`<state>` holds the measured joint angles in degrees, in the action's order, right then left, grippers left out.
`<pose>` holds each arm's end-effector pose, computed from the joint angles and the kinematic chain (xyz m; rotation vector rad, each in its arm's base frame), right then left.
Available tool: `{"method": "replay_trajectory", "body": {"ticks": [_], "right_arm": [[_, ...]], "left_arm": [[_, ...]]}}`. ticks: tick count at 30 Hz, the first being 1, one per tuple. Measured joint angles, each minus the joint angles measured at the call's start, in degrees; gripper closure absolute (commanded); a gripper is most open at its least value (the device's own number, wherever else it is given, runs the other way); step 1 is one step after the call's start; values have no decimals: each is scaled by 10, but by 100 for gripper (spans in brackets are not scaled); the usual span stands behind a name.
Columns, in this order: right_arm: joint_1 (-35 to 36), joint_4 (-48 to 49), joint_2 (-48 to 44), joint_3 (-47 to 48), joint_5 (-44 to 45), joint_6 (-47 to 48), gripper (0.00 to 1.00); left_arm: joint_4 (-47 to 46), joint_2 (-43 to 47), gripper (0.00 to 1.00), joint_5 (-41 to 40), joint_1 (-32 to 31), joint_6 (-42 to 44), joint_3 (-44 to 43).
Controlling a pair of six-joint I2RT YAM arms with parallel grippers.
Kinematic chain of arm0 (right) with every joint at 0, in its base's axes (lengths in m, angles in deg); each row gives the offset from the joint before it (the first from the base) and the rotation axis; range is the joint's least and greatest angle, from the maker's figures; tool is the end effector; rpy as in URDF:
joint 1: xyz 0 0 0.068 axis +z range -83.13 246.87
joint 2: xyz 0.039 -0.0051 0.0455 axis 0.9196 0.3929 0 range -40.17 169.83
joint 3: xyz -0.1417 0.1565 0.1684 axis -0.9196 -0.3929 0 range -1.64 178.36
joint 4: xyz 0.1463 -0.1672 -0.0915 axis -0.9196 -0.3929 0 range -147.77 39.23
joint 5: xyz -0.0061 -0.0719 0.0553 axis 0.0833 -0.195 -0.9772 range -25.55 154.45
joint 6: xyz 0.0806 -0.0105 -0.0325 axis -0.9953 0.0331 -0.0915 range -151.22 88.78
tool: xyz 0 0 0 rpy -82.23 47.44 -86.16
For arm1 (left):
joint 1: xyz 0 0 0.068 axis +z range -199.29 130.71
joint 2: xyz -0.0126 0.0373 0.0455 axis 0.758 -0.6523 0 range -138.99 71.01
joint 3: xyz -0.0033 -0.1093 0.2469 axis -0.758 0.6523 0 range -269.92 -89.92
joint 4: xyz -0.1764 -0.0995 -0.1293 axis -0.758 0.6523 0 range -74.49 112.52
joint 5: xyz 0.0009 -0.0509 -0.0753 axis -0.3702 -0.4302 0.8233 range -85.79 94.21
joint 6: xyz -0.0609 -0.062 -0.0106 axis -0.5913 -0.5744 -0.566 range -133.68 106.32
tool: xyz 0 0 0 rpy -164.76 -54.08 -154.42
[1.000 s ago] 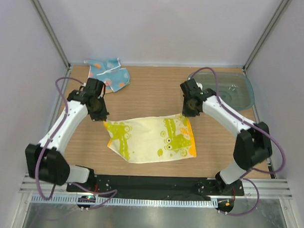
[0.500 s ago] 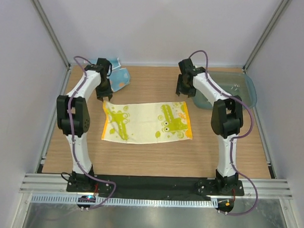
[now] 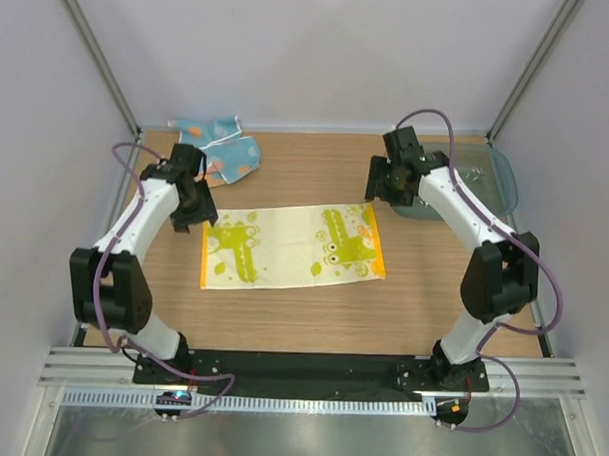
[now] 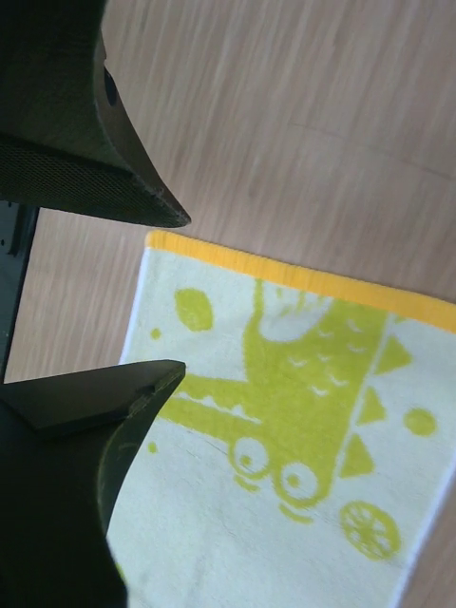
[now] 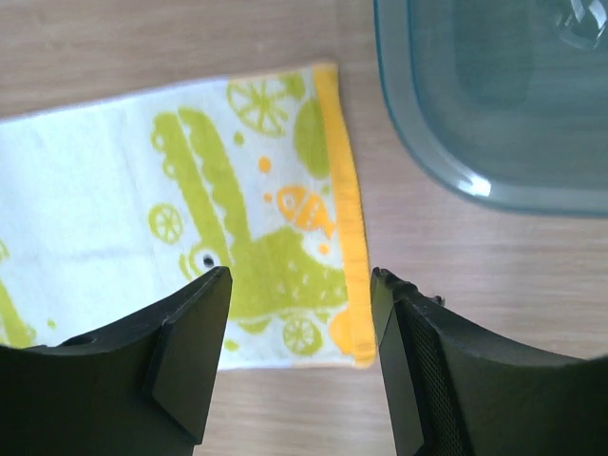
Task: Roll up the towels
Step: Flatten the towel, then fold the towel
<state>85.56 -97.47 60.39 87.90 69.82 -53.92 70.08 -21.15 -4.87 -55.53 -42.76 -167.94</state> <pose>0.3606 0.1143 0.2588 0.1250 2.5755 0.1508 0.3142 -0.0220 0.2379 -0.5825 2.6776 0.0511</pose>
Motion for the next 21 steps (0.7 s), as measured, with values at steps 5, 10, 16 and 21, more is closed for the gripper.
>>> {"method": "replay_trajectory", "body": {"ticks": [5, 10, 16, 21], "right_arm": [[0, 35, -90, -157, -43, -2, 34], [0, 39, -123, -263, -44, -11, 34], [-2, 50, -123, -312, -45, -17, 37], [-7, 66, -121, -316, -45, -18, 37]], "left_arm": [[-26, 82, 42, 41, 0, -55, 162], [-58, 112, 44, 68, 0, -103, 257], [-106, 129, 45, 78, 0, -150, 333], [-123, 129, 45, 72, 0, -169, 347]]}}
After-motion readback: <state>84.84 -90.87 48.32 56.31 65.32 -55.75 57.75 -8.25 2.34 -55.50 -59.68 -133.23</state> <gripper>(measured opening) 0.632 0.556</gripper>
